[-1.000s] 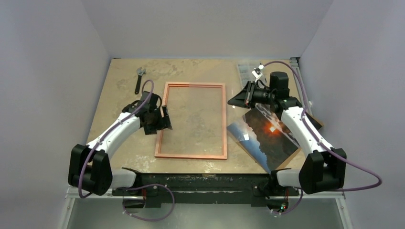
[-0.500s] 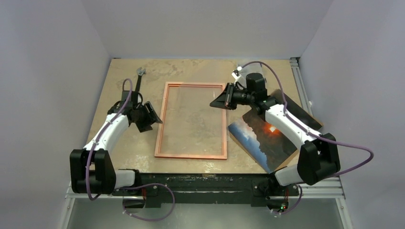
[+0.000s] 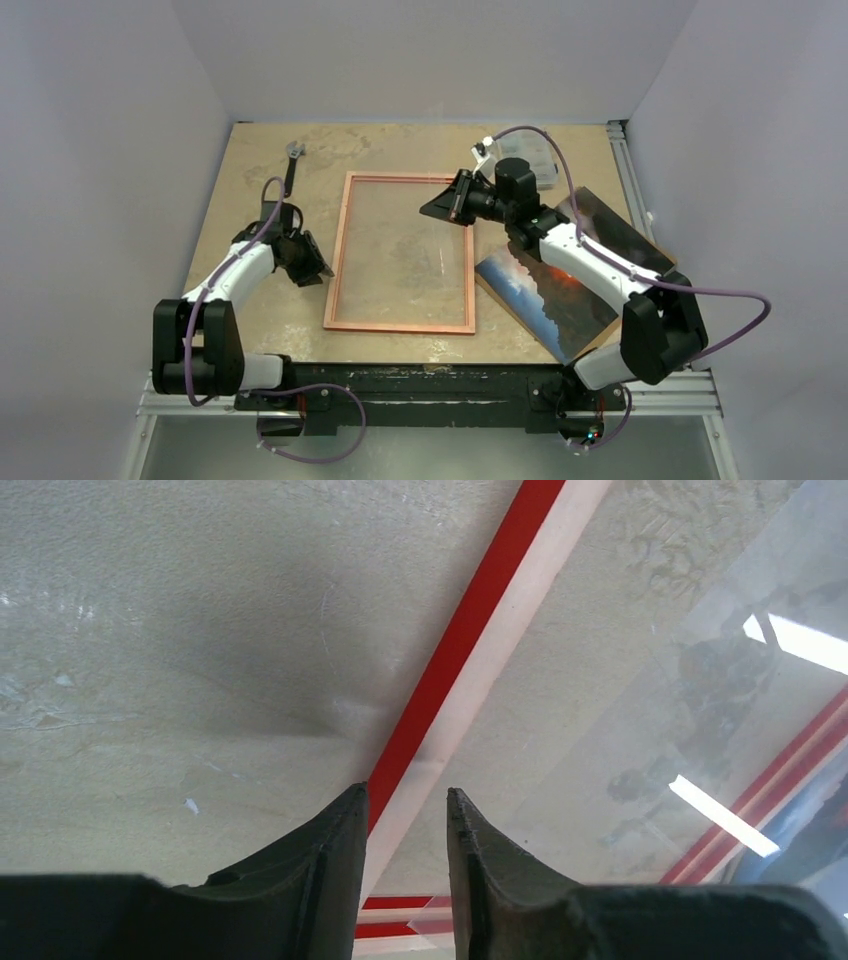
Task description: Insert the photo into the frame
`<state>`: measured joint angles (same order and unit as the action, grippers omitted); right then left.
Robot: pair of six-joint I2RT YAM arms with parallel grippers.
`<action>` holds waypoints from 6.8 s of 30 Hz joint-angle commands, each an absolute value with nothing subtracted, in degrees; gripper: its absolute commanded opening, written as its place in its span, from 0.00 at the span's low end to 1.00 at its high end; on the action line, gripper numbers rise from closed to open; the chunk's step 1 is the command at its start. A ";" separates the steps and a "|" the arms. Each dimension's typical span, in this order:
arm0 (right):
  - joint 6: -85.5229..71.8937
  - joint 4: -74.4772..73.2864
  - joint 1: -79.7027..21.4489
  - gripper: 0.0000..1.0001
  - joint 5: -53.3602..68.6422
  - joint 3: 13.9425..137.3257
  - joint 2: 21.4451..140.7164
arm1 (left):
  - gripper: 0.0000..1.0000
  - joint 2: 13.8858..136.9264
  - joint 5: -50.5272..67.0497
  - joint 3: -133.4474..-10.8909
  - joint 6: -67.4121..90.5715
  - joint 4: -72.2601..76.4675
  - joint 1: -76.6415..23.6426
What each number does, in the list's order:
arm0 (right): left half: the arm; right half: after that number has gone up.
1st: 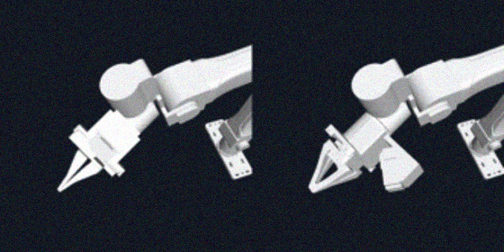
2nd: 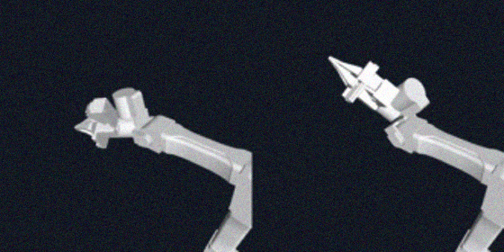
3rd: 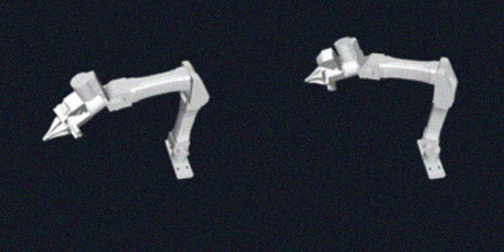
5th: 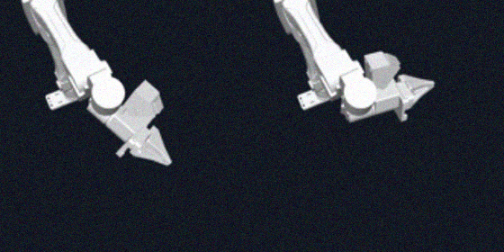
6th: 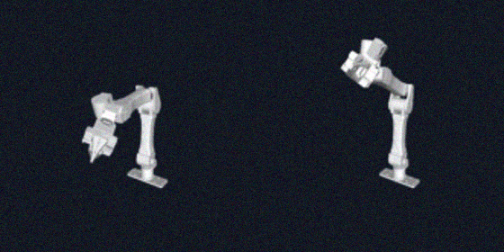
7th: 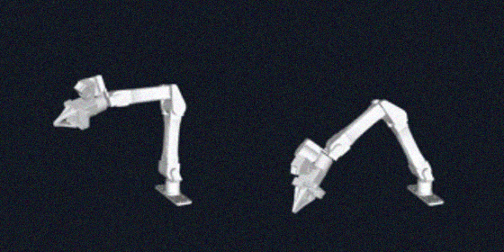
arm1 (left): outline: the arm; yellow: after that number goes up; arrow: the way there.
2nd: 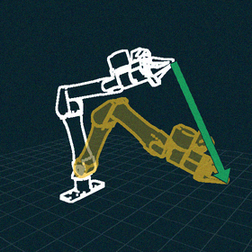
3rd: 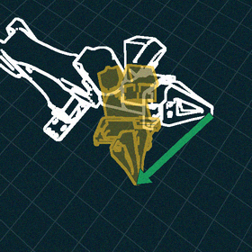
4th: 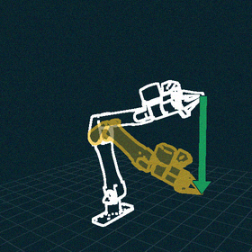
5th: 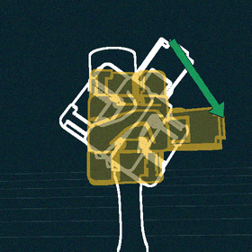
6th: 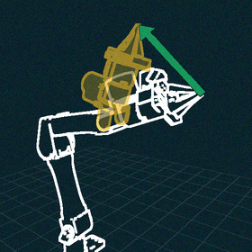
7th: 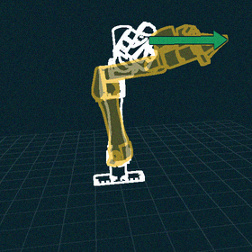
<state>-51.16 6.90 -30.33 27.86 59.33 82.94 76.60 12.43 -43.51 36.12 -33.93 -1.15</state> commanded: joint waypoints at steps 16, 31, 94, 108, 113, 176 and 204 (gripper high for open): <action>-58.36 18.93 -31.23 0.00 25.04 55.71 87.34 | 0.13 81.13 9.89 -43.09 33.72 -31.40 -0.84; -63.87 19.71 -31.25 0.00 26.65 52.27 86.79 | 0.07 82.09 8.87 -42.89 33.31 -31.36 -0.90; -76.62 24.77 -31.75 0.00 31.51 52.16 87.37 | 0.00 81.75 6.99 -42.72 33.07 -32.67 -1.60; -73.80 23.65 -31.80 0.00 35.59 53.78 91.01 | 0.00 82.16 6.59 -43.15 32.93 -32.94 -1.80; -74.54 25.30 -31.79 0.00 35.88 52.83 91.87 | 0.00 82.28 6.53 -43.40 32.76 -33.09 -1.93; -52.13 6.11 -30.56 0.20 33.14 52.03 96.06 | 0.00 82.98 5.92 -45.10 33.09 -34.27 -5.18; -44.58 -10.03 -30.72 0.92 23.75 58.97 97.23 | 0.00 82.96 5.27 -45.73 32.18 -35.31 -5.19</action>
